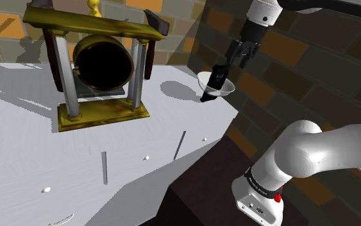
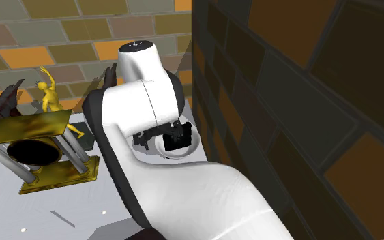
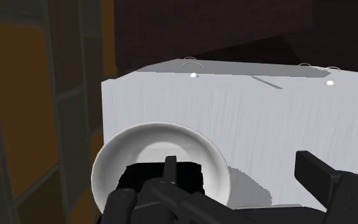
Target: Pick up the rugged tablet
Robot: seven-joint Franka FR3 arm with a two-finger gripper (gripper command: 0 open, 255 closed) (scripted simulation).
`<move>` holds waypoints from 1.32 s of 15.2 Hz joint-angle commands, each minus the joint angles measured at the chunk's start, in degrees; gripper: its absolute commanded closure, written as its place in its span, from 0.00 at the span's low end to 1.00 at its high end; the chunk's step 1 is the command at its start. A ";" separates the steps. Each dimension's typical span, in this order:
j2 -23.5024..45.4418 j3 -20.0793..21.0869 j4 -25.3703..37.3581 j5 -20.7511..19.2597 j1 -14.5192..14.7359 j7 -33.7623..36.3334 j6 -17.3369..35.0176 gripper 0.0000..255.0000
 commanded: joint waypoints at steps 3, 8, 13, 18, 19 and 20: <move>4.65 4.14 1.82 2.05 -4.72 15.18 2.54 0.00; 16.08 12.04 8.37 4.28 -16.61 52.17 6.37 0.00; 18.33 13.35 7.55 4.38 -19.18 60.88 9.09 0.00; 18.42 13.51 4.11 4.43 -19.10 61.12 12.62 0.00; 18.43 13.51 4.11 4.43 -19.10 61.12 12.62 0.00; 18.47 13.50 4.10 4.41 -19.12 61.10 12.68 1.00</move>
